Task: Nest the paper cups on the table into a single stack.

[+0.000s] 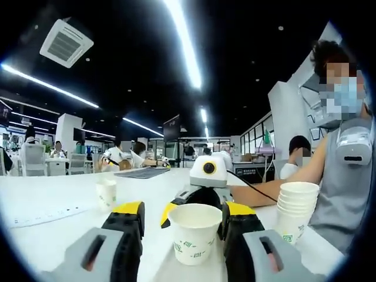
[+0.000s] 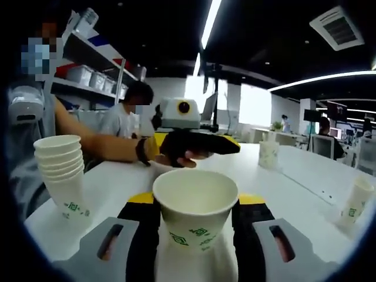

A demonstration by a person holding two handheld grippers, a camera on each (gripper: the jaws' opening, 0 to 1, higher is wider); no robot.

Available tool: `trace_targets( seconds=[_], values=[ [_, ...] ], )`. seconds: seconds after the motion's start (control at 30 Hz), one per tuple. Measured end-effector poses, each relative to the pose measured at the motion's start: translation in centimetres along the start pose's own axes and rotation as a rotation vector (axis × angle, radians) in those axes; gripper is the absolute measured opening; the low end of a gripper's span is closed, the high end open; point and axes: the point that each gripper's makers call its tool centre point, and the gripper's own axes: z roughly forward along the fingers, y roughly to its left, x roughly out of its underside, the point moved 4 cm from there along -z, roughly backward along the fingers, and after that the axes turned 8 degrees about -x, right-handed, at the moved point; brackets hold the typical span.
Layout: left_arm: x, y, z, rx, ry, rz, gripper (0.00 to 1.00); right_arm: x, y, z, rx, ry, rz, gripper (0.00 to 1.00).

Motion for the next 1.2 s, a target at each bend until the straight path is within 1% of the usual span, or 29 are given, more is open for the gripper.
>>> trace_targets(
  seconds=[0.13, 0.17, 0.23, 0.27, 0.3, 0.33, 0.4, 0.43, 0.5, 0.53, 0.57, 0.63, 0.7, 0.77, 0.8, 0.83, 0.9, 0.93, 0.97, 1.03, 1.1, 1.13, 1.2],
  values=[
    [-0.1, -0.5, -0.1, 0.014, 0.009, 0.010, 0.58, -0.7, -0.2, -1.2, 0.014, -0.021, 0.002, 0.51],
    [-0.1, -0.6, -0.2, 0.024, 0.019, 0.005, 0.61, -0.8, 0.0, -1.4, 0.018, -0.028, 0.003, 0.51],
    [-0.1, -1.0, -0.5, 0.044, 0.048, -0.025, 0.71, -1.1, 0.6, -1.8, 0.019, -0.041, 0.010, 0.51],
    [-0.3, -1.0, -0.7, 0.047, 0.055, -0.031, 0.74, -1.3, 0.8, -2.0, 0.019, -0.042, 0.011, 0.50],
    [-0.8, -1.3, -1.2, 0.049, 0.069, -0.052, 0.74, -1.4, 0.8, -2.2, 0.027, -0.038, 0.015, 0.50],
    [-1.1, -1.5, -1.4, 0.048, 0.071, -0.053, 0.74, -1.4, 0.8, -2.3, 0.032, -0.035, 0.019, 0.50],
    [-1.7, -2.2, -2.2, 0.034, 0.091, -0.027, 0.73, -1.9, 1.2, -2.6, 0.038, -0.036, 0.027, 0.50],
    [-2.0, -2.8, -2.7, 0.035, 0.114, -0.004, 0.72, -2.3, 1.2, -2.9, 0.047, -0.035, 0.031, 0.50],
    [-2.6, -3.6, -3.6, 0.037, 0.135, 0.011, 0.70, -2.9, 1.5, -3.2, 0.049, -0.038, 0.033, 0.50],
    [-2.9, -4.0, -4.0, 0.044, 0.138, 0.012, 0.70, -3.2, 1.7, -3.3, 0.046, -0.041, 0.038, 0.50],
    [-3.2, -4.5, -4.4, 0.055, 0.135, 0.008, 0.70, -3.4, 1.4, -3.5, 0.046, -0.042, 0.044, 0.50],
    [-3.6, -5.1, -5.0, 0.056, 0.142, -0.003, 0.70, -3.7, 1.4, -3.7, 0.044, -0.041, 0.045, 0.50],
    [-3.7, -5.7, -5.6, 0.048, 0.159, 0.019, 0.71, -4.2, 1.7, -4.0, 0.042, -0.037, 0.046, 0.50],
    [-3.8, -6.3, -6.0, 0.047, 0.166, 0.025, 0.74, -4.8, 2.2, -4.2, 0.037, -0.039, 0.043, 0.50],
    [-3.9, -6.7, -6.3, 0.049, 0.166, 0.025, 0.77, -5.4, 2.7, -4.4, 0.032, -0.042, 0.045, 0.50],
    [-4.1, -7.2, -6.6, 0.056, 0.158, 0.024, 0.80, -5.8, 3.1, -4.6, 0.030, -0.043, 0.046, 0.50],
    [-4.5, -8.4, -7.1, 0.068, 0.159, 0.017, 0.80, -6.9, 4.2, -4.8, 0.018, -0.038, 0.032, 0.50],
    [-4.6, -8.7, -7.2, 0.066, 0.160, 0.024, 0.80, -7.2, 4.6, -4.8, 0.015, -0.034, 0.029, 0.50],
    [-4.8, -9.1, -7.4, 0.060, 0.162, 0.037, 0.80, -7.9, 5.2, -5.0, 0.013, -0.027, 0.021, 0.50],
    [-5.0, -10.3, -7.6, 0.069, 0.164, 0.046, 0.81, -9.1, 6.2, -5.2, 0.007, -0.022, 0.013, 0.50],
    [-5.1, -11.2, -7.9, 0.084, 0.149, 0.033, 0.82, -10.0, 7.1, -5.3, 0.004, -0.021, 0.023, 0.50],
    [-5.1, -11.3, -8.0, 0.082, 0.144, 0.028, 0.81, -10.5, 7.8, -5.3, 0.001, -0.020, 0.036, 0.50],
    [-5.1, -11.7, -8.1, 0.072, 0.141, 0.019, 0.80, -11.3, 8.8, -5.2, -0.001, -0.022, 0.036, 0.50]
  ],
)
